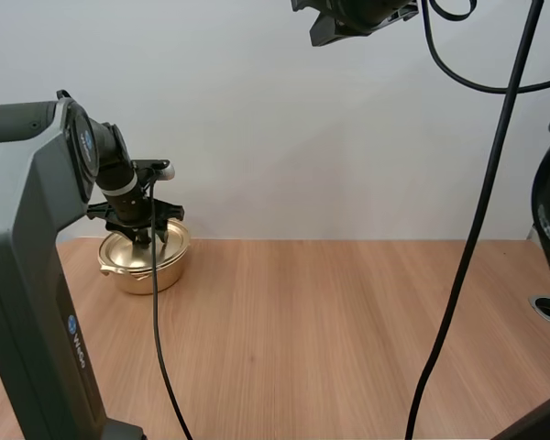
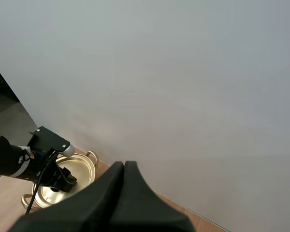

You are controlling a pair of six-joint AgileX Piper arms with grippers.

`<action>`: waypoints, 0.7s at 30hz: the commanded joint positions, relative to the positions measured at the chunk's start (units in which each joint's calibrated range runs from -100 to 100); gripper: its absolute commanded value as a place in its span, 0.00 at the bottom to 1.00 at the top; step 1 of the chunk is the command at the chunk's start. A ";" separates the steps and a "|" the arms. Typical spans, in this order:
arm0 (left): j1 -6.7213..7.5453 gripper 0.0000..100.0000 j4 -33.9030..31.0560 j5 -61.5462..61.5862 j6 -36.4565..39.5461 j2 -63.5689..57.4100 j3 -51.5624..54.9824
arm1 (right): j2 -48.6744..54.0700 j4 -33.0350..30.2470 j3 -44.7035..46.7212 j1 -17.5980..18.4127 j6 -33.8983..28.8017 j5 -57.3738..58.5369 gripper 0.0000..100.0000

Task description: Open the pot, put the car inside, and close it

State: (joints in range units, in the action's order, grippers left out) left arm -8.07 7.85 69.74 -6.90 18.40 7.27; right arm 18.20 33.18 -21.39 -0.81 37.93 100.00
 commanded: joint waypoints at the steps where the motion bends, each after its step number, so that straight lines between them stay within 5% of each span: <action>1: 0.45 1.00 -0.31 -0.40 -0.27 -0.58 -0.02 | 0.01 -0.31 0.02 0.03 0.02 0.00 0.00; 16: 1.87 0.98 -5.28 -2.83 -0.63 -9.08 -1.98 | 0.01 -4.79 0.02 0.03 -0.31 0.00 0.00; 17: 1.87 0.86 -5.94 -2.83 -0.63 -9.56 -1.98 | 0.01 -5.27 0.02 0.03 -0.31 0.00 0.00; 20: 1.52 0.09 -6.56 -2.19 0.39 -12.46 -1.98 | 0.01 -8.75 0.02 0.03 -2.74 0.00 0.00; 21: 1.36 0.01 -6.56 -2.34 0.82 -13.75 -1.98 | 0.01 -10.59 0.02 0.03 -4.33 0.00 0.00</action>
State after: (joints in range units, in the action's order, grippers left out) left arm -6.62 1.26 67.61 -6.63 6.15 5.29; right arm 18.20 25.49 -21.39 -0.81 36.41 100.00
